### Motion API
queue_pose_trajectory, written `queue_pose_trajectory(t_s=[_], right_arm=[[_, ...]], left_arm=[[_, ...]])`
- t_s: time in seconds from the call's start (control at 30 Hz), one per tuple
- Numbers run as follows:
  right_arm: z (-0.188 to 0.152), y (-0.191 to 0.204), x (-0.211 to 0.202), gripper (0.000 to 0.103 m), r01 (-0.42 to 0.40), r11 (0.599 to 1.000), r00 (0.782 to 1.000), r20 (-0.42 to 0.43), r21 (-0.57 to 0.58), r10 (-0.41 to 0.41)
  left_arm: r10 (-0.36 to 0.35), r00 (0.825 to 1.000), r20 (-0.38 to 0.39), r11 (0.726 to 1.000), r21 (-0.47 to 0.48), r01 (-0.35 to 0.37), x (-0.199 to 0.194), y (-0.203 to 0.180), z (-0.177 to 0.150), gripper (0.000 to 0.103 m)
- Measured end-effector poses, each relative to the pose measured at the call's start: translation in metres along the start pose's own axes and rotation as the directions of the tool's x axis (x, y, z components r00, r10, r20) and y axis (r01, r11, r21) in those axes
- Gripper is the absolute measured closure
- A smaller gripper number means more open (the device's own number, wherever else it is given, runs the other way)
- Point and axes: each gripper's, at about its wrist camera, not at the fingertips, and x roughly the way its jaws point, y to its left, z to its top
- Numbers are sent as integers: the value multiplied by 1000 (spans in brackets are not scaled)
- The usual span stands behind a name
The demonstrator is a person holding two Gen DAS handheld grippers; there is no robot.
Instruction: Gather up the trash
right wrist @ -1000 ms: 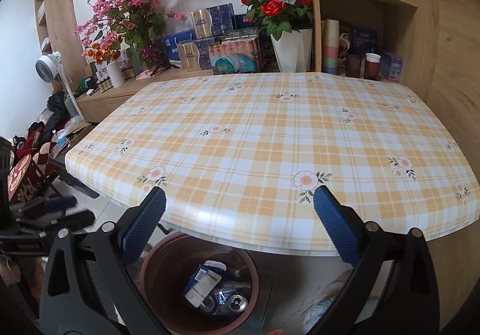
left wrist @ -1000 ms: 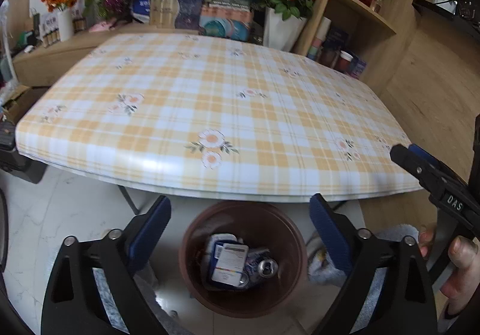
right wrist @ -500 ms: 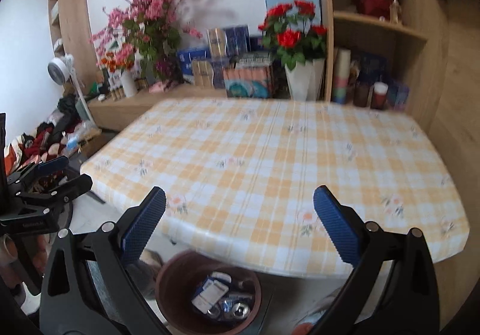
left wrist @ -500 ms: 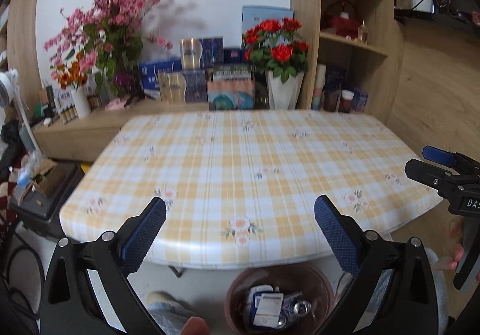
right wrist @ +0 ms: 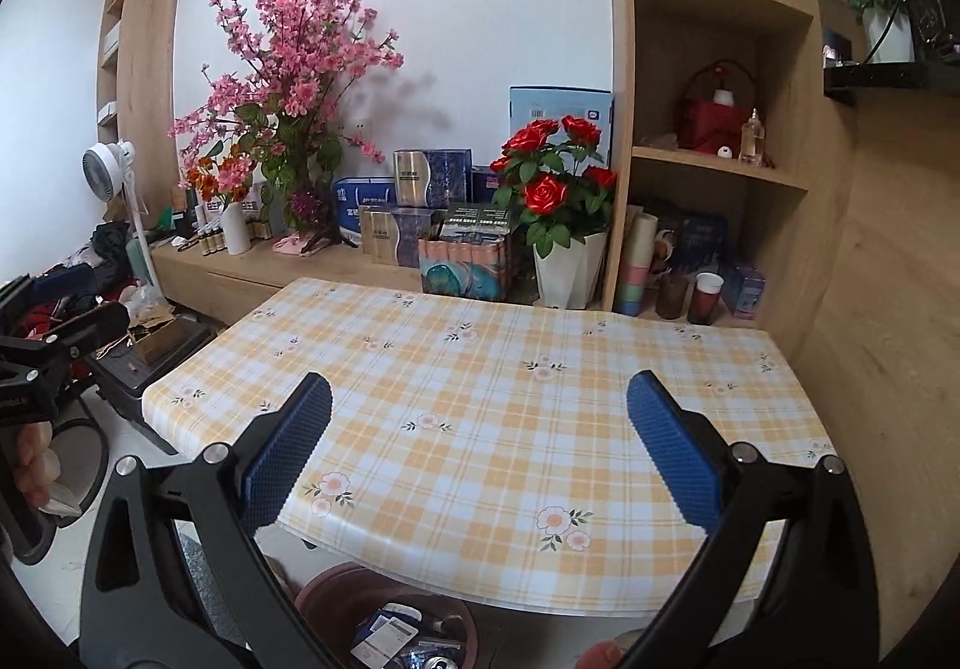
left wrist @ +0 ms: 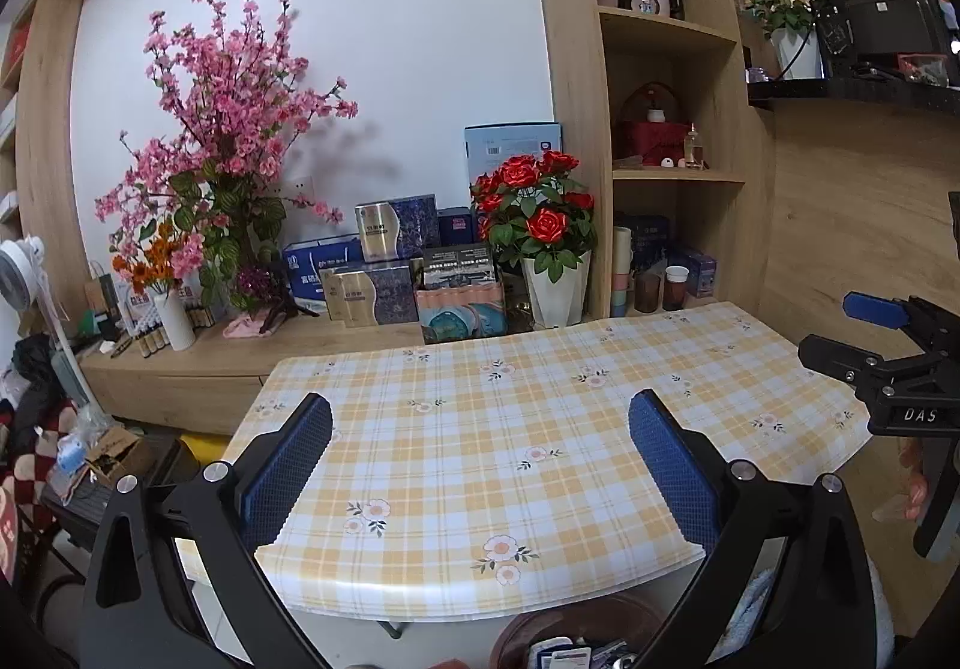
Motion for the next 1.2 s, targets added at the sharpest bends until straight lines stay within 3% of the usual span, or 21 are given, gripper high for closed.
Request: queue_pose_trajectory(t_s=[1.2], right_arm=[[-2,-6,-2,6,42,999,999,-12,-2,-42]], left_arm=[[-21,1000,-22,999,-26,20,3,4,-5,6]])
